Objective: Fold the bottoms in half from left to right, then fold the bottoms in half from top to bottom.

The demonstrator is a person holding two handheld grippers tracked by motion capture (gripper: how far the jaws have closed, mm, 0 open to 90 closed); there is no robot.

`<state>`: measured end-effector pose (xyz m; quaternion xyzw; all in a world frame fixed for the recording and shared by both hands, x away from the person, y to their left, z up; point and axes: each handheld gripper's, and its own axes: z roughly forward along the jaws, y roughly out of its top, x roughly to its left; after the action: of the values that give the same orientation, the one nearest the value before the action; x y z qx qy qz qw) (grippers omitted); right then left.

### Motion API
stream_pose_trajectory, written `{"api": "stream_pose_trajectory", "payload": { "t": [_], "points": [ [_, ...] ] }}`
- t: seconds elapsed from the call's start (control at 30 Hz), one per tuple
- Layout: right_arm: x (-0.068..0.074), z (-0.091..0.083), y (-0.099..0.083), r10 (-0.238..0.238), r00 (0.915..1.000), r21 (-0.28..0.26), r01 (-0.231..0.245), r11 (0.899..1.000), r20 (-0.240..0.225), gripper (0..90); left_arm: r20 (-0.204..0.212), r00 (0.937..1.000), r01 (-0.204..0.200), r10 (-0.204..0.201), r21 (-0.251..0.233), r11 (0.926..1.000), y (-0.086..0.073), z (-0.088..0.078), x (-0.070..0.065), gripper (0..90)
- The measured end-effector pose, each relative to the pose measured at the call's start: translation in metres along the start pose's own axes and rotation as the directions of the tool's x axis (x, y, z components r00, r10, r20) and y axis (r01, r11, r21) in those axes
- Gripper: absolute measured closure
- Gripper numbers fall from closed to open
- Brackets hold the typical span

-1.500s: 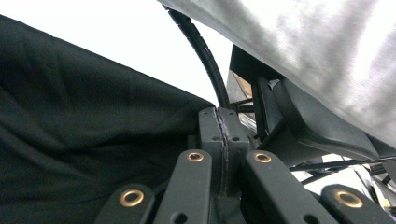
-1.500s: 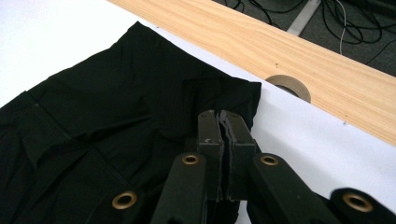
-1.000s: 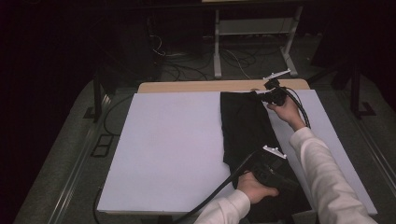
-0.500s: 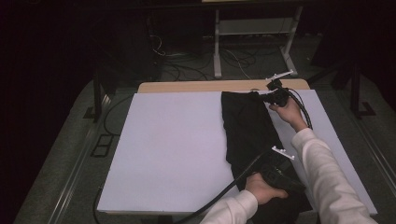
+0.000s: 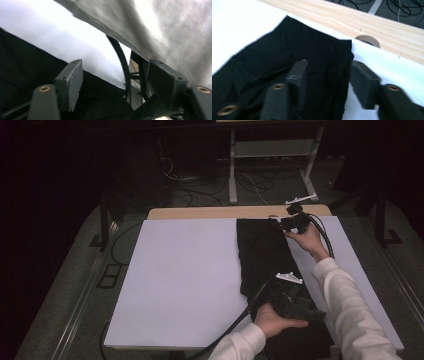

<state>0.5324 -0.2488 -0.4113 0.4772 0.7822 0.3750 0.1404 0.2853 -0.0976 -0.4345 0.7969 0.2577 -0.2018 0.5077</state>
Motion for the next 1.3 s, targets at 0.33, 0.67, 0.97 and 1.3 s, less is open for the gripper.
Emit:
{"api": "stream_pose_trajectory", "payload": {
  "t": [0.33,0.67,0.97,1.3],
  "points": [
    [0.003,-0.023,-0.001,-0.012,0.9994,-0.058,0.01,0.998,-0.034,4.3,-0.099,0.9933,-0.07,0.059,-0.102,0.9923,0.005,-0.042,0.008,10.4],
    [-0.006,-0.045,-0.014,0.021,0.9991,-0.078,-0.024,0.997,-0.037,0.3,-0.207,0.9705,-0.141,0.124,-0.069,0.9877,0.019,-0.072,0.019,0.0],
    [-0.008,-0.055,-0.021,0.02,0.9984,-0.096,-0.025,0.995,-0.053,0.0,-0.262,0.9492,-0.195,0.174,-0.056,0.9791,0.025,-0.089,0.027,0.0],
    [-0.004,-0.047,-0.029,0.009,0.9948,-0.033,-0.012,0.999,-0.101,0.0,-0.325,0.9205,-0.247,0.217,-0.052,0.9677,0.035,-0.112,0.034,0.0]
  ]
}}
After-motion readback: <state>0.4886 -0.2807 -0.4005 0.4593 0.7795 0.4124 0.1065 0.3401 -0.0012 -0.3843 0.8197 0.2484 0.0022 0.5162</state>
